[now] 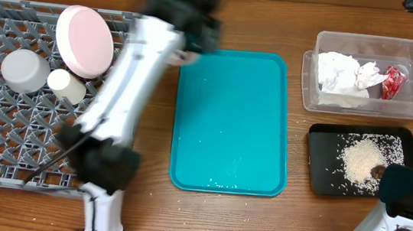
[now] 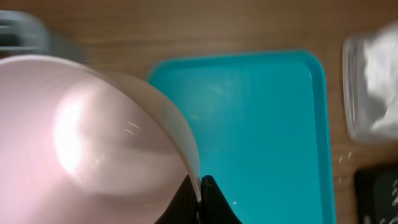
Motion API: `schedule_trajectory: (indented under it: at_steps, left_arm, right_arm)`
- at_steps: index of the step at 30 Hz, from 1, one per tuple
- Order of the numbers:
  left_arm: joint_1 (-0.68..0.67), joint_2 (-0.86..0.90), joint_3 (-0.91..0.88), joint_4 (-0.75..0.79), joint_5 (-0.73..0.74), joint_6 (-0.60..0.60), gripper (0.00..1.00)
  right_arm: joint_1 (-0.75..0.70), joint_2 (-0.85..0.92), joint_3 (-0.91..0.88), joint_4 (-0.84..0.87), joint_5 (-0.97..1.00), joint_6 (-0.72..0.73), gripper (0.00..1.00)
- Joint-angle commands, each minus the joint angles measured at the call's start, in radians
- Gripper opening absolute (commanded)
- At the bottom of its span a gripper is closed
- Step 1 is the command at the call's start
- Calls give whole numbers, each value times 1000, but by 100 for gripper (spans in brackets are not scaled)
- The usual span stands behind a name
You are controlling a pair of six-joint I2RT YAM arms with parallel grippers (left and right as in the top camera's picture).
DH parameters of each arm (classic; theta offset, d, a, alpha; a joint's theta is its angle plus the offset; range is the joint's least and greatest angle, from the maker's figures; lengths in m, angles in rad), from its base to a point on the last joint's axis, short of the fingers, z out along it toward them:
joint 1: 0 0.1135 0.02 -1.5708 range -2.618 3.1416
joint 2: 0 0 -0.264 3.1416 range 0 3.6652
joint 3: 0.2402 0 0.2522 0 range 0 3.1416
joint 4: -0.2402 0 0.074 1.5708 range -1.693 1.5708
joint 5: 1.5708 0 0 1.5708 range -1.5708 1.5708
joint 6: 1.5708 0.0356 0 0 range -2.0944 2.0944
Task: Sort waste into correct bins and load items into the dishwasher
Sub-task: 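Carry the pink bowl to the dish rack with the left gripper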
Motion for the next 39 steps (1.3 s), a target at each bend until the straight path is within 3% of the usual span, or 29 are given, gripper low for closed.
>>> schedule_trajectory:
  at_steps: [1, 8, 14, 23, 29, 37, 39]
  left_arm:
    - [150, -136, 33, -59, 47, -48, 4]
    - [451, -237, 27, -329, 101, -46, 4]
    - [629, -305, -79, -309, 188, 26, 5]
    - [1005, -404, -435, -164, 640, 286, 4]
    - [1202, -397, -673, -29, 993, 565, 4]
    - [1363, -327, -916, 269, 1353, 582, 4]
    - [1372, -305, -946, 320, 1372, 582, 4]
  right_arm:
    - [-2, -6, 11, 5, 2, 0, 100]
    - [-2, -6, 11, 5, 2, 0, 100]
    - [-2, -6, 11, 5, 2, 0, 100]
    - [-2, -6, 11, 5, 2, 0, 100]
    - [-2, -6, 11, 5, 2, 0, 100]
    - [-2, -6, 11, 5, 2, 0, 100]
    - [-2, -6, 11, 5, 2, 0, 100]
